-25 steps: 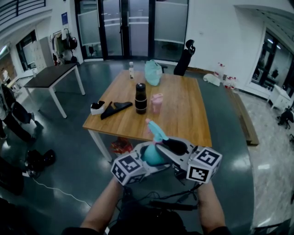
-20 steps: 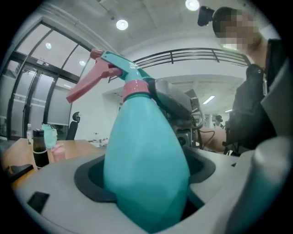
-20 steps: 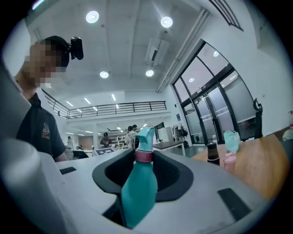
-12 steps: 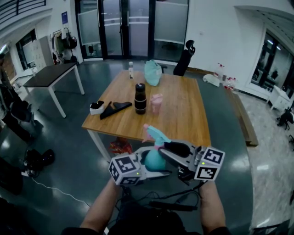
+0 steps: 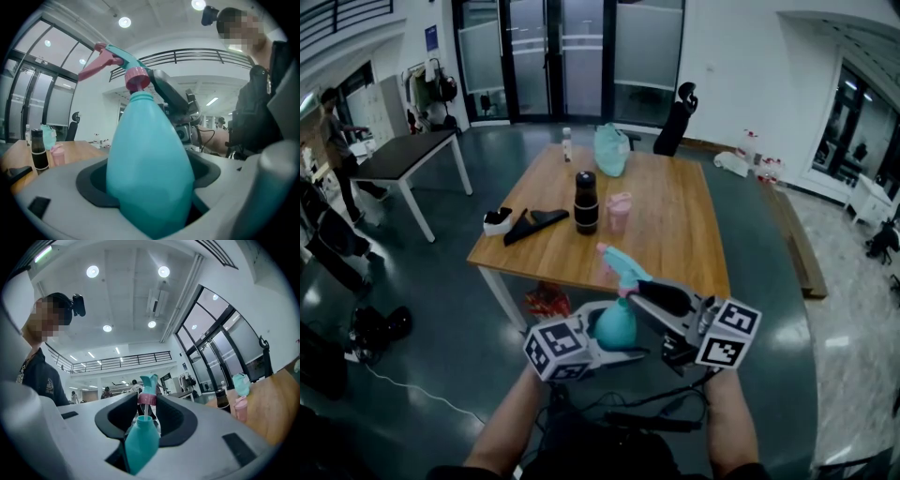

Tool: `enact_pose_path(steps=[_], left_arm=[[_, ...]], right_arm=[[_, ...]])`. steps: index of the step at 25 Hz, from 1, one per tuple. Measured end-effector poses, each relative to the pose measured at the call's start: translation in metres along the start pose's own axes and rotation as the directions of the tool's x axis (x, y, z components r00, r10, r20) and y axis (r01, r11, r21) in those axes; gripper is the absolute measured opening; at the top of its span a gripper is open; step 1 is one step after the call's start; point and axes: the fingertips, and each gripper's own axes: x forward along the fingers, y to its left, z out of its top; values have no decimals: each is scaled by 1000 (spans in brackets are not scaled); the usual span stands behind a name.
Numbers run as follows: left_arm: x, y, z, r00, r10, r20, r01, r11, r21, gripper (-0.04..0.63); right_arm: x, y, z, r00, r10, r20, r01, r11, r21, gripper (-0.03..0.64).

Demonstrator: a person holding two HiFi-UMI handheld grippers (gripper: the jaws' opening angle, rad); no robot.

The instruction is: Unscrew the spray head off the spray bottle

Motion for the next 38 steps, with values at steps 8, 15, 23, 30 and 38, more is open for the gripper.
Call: enact_pose_path(steps=[8,15,23,30,38], left_arm=[[2,8,-24,998,23,-55,-24,1000,-14,437],[0,6,-42,996,27,-87,-30,999,-30,437],[0,16,-69,990,51,-130,-60,996,-70,437],[-9,33,-57,980,165,-112,-171,984,-44,437],[-19,51,-34,954,289,-79,-291,956,-16,437]], right_arm=[[-5,-13,26,993,-55,104,56,998,-7,135],[-21,-15,56,970,-112,217,120,992,-24,135],[-39,-32,64,947,-200,250,221,973,-59,135],[-41,-41,45,943,-270,193,293,951,-101,135],[-40,-49,16,938,-320,132,336,932,-133,132]])
